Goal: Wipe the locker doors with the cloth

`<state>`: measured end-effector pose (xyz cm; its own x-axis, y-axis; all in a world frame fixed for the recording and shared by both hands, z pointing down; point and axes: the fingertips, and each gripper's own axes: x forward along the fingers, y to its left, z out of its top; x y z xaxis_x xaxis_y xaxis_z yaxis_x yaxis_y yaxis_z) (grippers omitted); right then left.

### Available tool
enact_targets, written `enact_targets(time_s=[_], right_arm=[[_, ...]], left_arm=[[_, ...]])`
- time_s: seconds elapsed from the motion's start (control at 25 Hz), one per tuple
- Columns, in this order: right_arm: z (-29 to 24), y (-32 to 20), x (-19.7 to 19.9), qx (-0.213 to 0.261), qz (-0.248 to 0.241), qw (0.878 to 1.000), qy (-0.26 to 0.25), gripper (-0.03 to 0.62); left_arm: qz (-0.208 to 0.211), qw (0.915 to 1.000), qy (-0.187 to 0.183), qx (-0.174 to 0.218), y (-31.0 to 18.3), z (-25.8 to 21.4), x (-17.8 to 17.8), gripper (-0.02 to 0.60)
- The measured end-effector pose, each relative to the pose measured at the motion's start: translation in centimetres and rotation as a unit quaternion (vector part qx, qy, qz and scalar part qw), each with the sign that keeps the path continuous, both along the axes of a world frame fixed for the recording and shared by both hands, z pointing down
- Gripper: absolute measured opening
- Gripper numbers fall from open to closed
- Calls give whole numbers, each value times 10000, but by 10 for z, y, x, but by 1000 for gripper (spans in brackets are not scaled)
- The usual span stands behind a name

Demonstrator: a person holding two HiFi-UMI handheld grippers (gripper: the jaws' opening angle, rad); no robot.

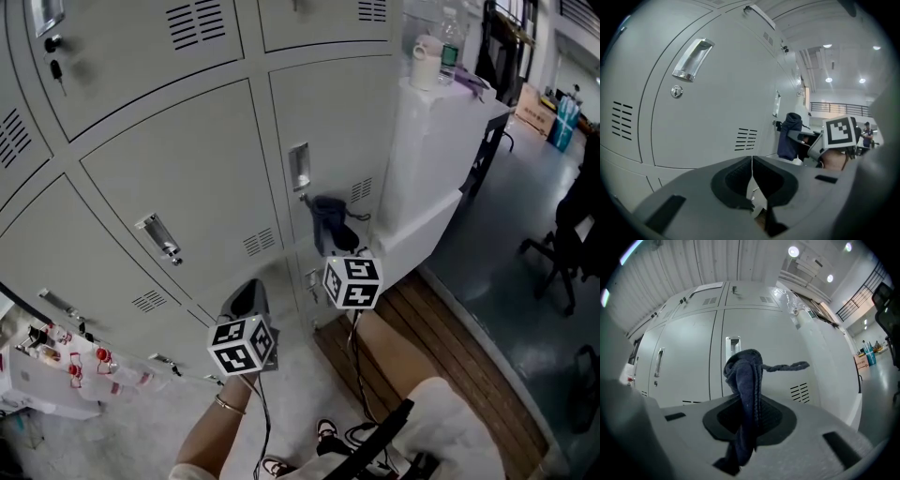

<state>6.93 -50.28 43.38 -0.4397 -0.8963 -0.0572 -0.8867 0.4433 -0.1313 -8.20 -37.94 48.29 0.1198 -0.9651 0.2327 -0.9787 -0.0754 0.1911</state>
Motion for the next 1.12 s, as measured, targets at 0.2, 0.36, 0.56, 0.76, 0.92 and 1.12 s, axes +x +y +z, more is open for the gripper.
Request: enact_targets(time_s=[0.2,0.36,0.56,0.76,0.92,1.12], right_arm=[[16,5,1,45,-90,9999,100,49],[32,18,-15,240,-427,9978,441,49],[45,11,-45,258,-796,9943,656,49],[61,-16,-44,-185,-696,9967,380,49],[60,-32,-33,-209,-613,9977,213,49],[52,-40,-22,-72,-614,9980,156,49]], left_arm=[[9,10000,-22,-77,-3,9,3,9],[46,9998,-19,-182,-5,20,7,9],[70,9995,-75,-302,-10,37,10,9],[70,9991,-104,-394,-14,49,10,9],[123,9992,-115,-364,-23,50,14,9],[258,9993,-155,-236,-35,44,28,9]])
